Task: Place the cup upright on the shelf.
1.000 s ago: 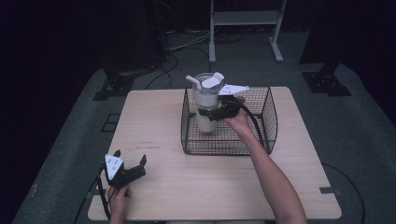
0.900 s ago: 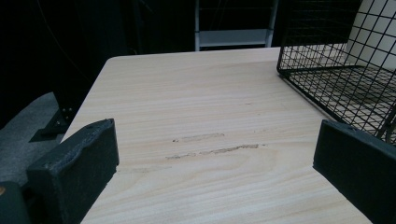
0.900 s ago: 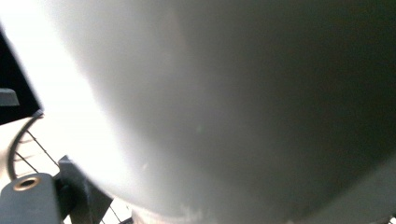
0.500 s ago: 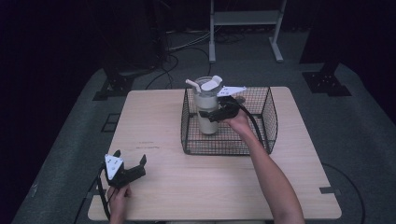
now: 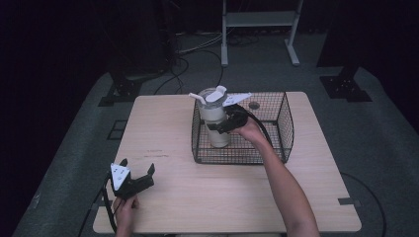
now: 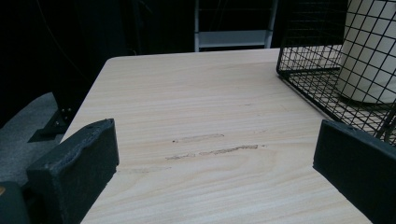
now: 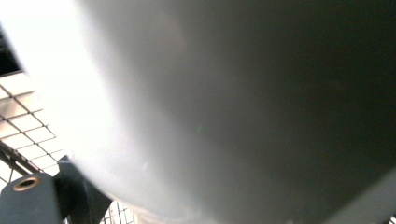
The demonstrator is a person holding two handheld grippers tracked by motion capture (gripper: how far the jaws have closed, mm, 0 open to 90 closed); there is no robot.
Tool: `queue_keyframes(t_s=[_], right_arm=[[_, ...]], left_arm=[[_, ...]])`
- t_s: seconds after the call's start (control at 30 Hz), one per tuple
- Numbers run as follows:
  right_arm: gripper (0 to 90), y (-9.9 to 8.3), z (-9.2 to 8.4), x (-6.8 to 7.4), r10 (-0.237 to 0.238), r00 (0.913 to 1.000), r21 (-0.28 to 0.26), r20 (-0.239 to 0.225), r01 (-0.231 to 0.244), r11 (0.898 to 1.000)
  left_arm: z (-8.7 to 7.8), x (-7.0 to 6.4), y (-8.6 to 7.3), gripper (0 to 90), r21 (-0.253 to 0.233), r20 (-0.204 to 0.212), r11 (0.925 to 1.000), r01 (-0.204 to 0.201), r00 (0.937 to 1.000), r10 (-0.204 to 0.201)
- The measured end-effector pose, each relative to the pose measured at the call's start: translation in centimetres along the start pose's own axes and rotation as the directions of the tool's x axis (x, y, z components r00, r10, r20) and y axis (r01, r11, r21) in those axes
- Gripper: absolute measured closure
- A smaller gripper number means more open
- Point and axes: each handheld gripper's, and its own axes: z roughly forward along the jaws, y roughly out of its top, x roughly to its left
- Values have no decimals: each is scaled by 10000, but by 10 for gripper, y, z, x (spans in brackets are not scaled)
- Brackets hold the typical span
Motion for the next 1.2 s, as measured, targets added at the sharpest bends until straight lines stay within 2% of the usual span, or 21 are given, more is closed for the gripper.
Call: queue_keyframes(t_s=[0.17, 0.37, 0.5, 0.8, 1.2], right_arm=[[84, -1, 1, 2, -294, 9996, 88, -41, 295, 9995], [83, -8, -2, -1, -339, 9992, -320, -202, 333, 9989], [83, -12, -4, -1, -552, 9981, -497, -279, 538, 9973], [81, -16, -8, -2, -308, 9994, -602, -173, 297, 9977], [80, -20, -14, -4, -517, 9984, -613, -239, 501, 9969]], left_arm=[[0, 0, 0, 0, 6, -1, 10000, 10, 10000, -10], [0, 0, 0, 0, 26, -15, 10000, -37, 10000, 37], [0, -1, 0, 0, 28, -30, 10000, -68, 10000, 68], [0, -1, 0, 0, 31, -33, 9999, -112, 9999, 112], [0, -1, 0, 0, 37, -24, 10000, -78, 10000, 78]])
